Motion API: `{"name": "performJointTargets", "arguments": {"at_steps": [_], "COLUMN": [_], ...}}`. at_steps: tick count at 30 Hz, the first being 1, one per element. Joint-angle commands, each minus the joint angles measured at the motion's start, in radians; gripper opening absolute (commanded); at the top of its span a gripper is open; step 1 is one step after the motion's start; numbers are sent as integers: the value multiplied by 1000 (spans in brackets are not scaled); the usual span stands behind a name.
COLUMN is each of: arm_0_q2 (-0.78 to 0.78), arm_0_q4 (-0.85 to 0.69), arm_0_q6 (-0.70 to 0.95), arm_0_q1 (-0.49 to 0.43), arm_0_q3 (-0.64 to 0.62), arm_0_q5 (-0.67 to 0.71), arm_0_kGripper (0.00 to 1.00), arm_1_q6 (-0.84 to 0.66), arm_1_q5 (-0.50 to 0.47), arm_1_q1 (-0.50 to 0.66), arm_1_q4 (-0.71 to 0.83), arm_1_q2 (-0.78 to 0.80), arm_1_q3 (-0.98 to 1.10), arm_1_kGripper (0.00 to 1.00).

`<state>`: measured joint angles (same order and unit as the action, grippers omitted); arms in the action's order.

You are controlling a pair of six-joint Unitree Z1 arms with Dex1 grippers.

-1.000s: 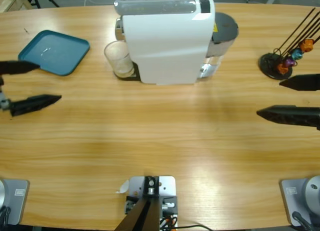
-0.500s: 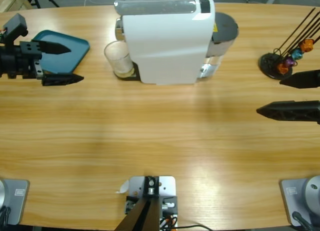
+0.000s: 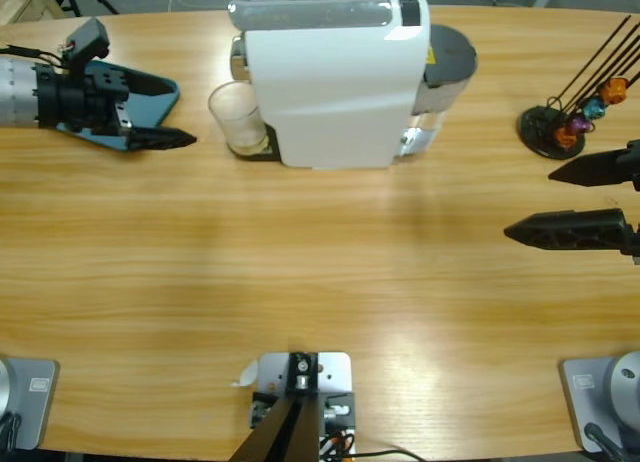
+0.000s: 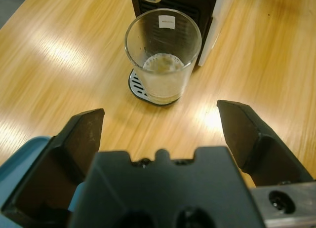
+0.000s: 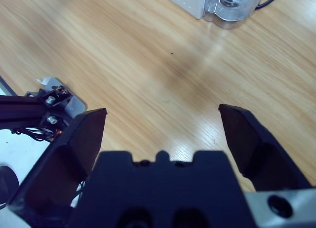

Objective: Pour coffee

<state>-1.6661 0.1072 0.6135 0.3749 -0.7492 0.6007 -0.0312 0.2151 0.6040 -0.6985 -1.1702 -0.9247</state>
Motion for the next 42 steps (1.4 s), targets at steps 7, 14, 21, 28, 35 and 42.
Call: {"name": "performJointTargets", "arguments": {"at_steps": [7,14,21,28,35,42], "arm_0_q2": [-172,-222,-261,-280,-282,-296], "arm_0_q4": [172,231,255,282,282,320], "arm_0_q6": [7,6,2,-15,-15,-39], "arm_0_q1": [62,70,91,99,104,104], "arm_0_q3": [-38,-55,-55,-67,-67,-63], "arm_0_q5": [83,83,85,74,73,74], "arm_0_kGripper": [1000,1000,1000,998,631,0], "arm_1_q6": [24,22,19,19,19,19], "arm_1_q5": [32,30,30,33,31,30], "arm_1_q1": [-10,-10,-10,-10,-10,-10], "arm_1_q4": [-8,-9,-4,-7,-2,1], "arm_1_q2": [-67,-62,-82,-85,-98,-92], "arm_1_q3": [4,5,7,12,7,14], "arm_1_kGripper": [1000,1000,1000,1000,1000,1000]}}
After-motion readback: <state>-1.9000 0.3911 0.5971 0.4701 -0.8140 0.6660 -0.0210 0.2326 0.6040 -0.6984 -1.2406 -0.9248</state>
